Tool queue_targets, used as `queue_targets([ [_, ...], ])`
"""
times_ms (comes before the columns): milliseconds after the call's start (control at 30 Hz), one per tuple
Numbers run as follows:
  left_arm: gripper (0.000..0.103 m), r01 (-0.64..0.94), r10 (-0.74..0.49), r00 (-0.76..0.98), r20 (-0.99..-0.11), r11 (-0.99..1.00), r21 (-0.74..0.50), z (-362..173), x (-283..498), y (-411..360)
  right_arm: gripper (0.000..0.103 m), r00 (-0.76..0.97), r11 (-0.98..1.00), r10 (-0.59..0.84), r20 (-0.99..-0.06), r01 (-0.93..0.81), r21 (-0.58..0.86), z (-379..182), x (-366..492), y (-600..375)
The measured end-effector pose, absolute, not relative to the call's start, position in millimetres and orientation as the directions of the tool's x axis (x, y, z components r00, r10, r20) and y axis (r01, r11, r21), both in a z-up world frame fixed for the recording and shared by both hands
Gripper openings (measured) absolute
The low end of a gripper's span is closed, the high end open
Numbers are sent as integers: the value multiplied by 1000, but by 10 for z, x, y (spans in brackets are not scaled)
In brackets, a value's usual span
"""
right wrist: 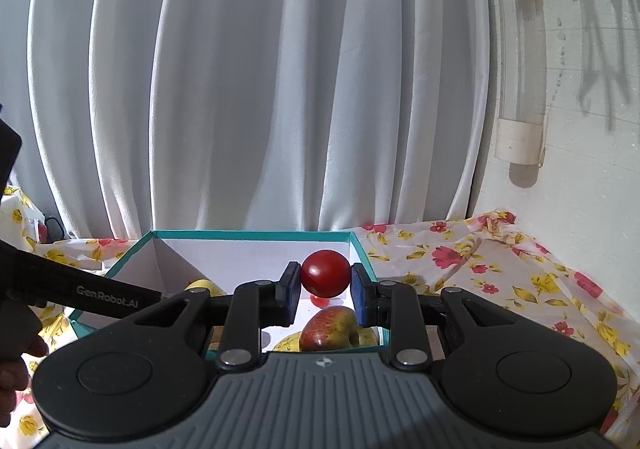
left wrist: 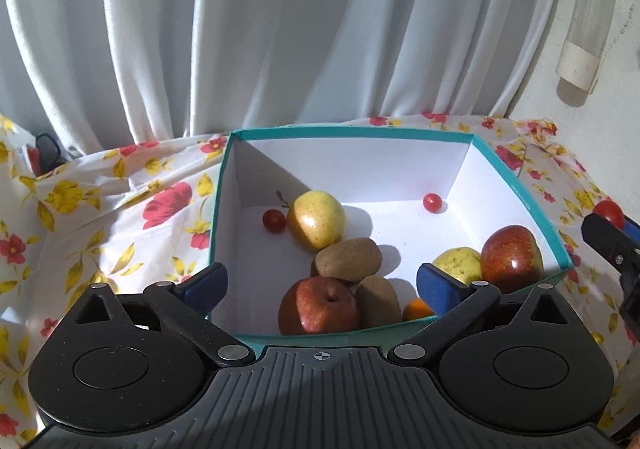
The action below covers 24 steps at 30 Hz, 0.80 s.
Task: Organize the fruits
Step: 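Release the cherry tomato into the box with the left tool while the right tool carries its tomato, then lower the cherry tomato into the box and open the right tool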
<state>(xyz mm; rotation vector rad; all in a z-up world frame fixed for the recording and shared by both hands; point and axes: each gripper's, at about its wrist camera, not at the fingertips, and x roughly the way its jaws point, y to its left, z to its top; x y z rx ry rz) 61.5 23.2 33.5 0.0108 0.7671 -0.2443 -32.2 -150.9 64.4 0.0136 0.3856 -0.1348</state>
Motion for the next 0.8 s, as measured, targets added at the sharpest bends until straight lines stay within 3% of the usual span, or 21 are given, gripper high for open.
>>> queue_targets([
  [800,103,119,-79,694,-716,993,6,312,317,350,26,848,999,-6,-530,-18,-40,109,298,-1362],
])
